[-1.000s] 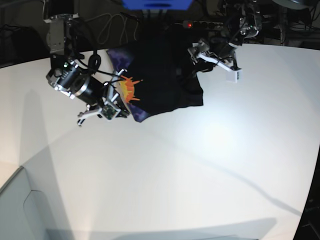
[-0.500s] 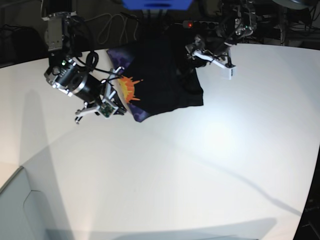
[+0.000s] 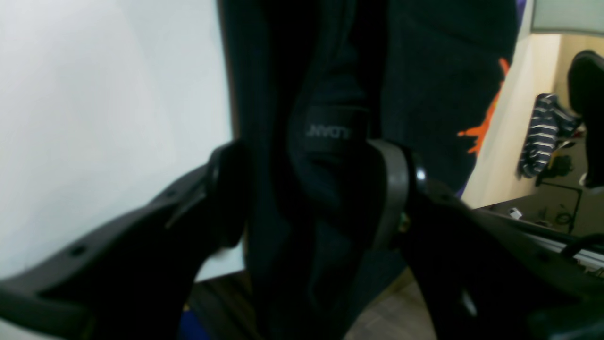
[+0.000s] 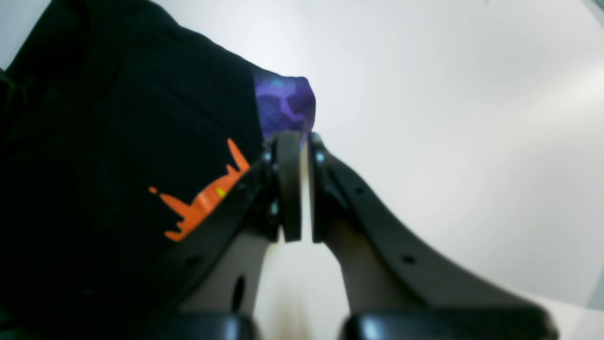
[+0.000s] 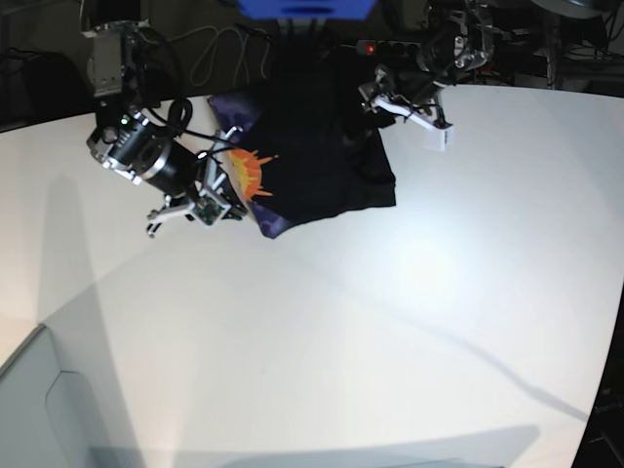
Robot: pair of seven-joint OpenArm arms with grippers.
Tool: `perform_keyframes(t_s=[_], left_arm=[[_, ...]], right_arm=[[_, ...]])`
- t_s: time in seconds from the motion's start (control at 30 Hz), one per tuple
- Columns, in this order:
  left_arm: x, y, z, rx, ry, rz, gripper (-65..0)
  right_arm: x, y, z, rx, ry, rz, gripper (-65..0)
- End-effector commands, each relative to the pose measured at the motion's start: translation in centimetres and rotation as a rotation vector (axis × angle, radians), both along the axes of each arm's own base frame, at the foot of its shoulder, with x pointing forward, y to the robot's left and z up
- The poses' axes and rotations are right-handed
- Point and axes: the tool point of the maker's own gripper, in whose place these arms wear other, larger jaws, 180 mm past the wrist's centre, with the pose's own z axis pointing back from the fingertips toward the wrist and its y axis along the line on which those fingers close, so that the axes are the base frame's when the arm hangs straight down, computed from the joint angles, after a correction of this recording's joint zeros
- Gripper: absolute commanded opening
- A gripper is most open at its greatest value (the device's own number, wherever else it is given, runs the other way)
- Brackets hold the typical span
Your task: Fold the T-shirt properly
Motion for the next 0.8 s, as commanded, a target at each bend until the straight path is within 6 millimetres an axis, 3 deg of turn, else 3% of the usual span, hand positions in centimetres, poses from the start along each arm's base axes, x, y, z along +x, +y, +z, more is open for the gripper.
perform_keyframes(t_s=[0.0, 0.23, 0.53, 0.63, 0.77], left_arm=[[-0.6, 0.0, -0.3, 0.015, 0.024, -0.012, -31.6], [0.3, 0.0, 0.0, 0.015, 0.004, -0.012, -65.0], [3.1, 0.8, 0.8, 0.054, -0.056, -0.050, -65.0], [4.5, -0.3, 1.2, 0.113, -0.102, -0.167, -65.0], [6.0, -3.4, 1.9, 0.201, -0.190, -0.402, -65.0]], right_arm=[[0.5, -0.2, 1.3, 0.024, -0.041, -0.006, -64.8], [1.3, -2.6, 1.6, 0.013, -0.057, -0.079, -64.9], [1.6, -7.3, 1.6, -0.023, -0.061, -0.209, -64.9], [1.4, -9.7, 1.6, -0.040, -0.060, -0.277, -64.9], [1.3, -13.5, 2.2, -0.069, -0.077, -0.385, -64.9]])
